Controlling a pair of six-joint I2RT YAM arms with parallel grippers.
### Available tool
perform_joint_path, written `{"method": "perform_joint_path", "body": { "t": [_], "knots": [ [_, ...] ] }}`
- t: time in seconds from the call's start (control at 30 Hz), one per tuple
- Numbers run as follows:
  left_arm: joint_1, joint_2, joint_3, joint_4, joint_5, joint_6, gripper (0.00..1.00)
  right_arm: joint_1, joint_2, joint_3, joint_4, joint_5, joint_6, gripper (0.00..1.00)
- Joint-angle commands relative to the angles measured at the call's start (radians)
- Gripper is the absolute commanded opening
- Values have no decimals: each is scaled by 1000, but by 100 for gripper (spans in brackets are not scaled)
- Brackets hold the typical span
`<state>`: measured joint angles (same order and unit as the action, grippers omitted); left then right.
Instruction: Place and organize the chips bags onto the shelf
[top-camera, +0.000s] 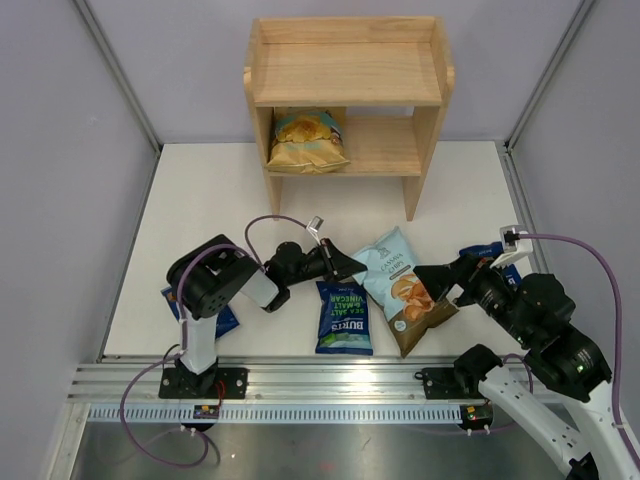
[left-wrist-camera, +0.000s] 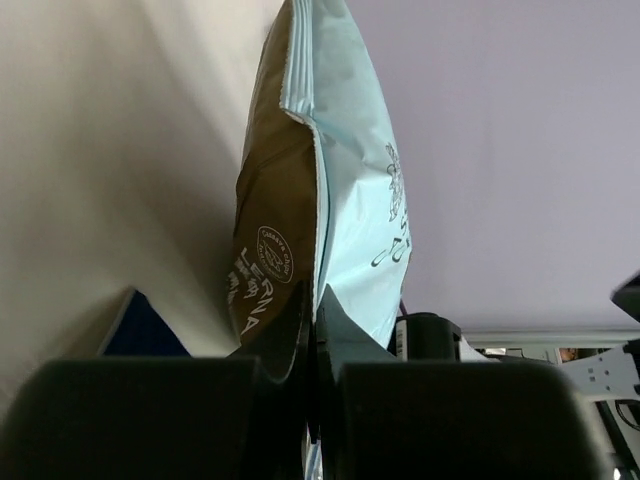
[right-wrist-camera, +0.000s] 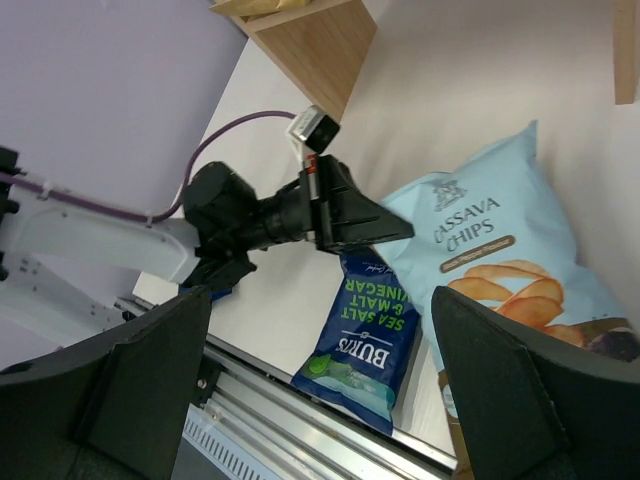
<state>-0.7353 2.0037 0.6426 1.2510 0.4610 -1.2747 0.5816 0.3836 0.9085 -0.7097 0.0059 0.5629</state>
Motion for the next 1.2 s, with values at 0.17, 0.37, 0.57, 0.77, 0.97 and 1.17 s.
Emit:
{"method": "perform_joint_path", "body": {
  "t": [0.17,0.37,0.57,0.77,0.97,1.17],
  "knots": [
    [-1,-275,-125,415,-113,20,0,-3,-41,-45,-1,147,132,99],
    [-3,-422,-193,412,-143,12,0,-5,-147,-135,58,218,221,99],
    [-3,-647,-207,237,-168,54,0,-3,-285,-259,182,166,271,100],
    [-3,-920,-170,-82,-243,110,0,-2,-270,-362,329,34,276,99],
    [-3,-1112,-71,-321,-315,112,0,-5,-236,-497,697,-214,264,100],
    [-3,-1175,9,-358,-314,78,0,-3,-122,-560,1082,-421,267,99]
  ]
}}
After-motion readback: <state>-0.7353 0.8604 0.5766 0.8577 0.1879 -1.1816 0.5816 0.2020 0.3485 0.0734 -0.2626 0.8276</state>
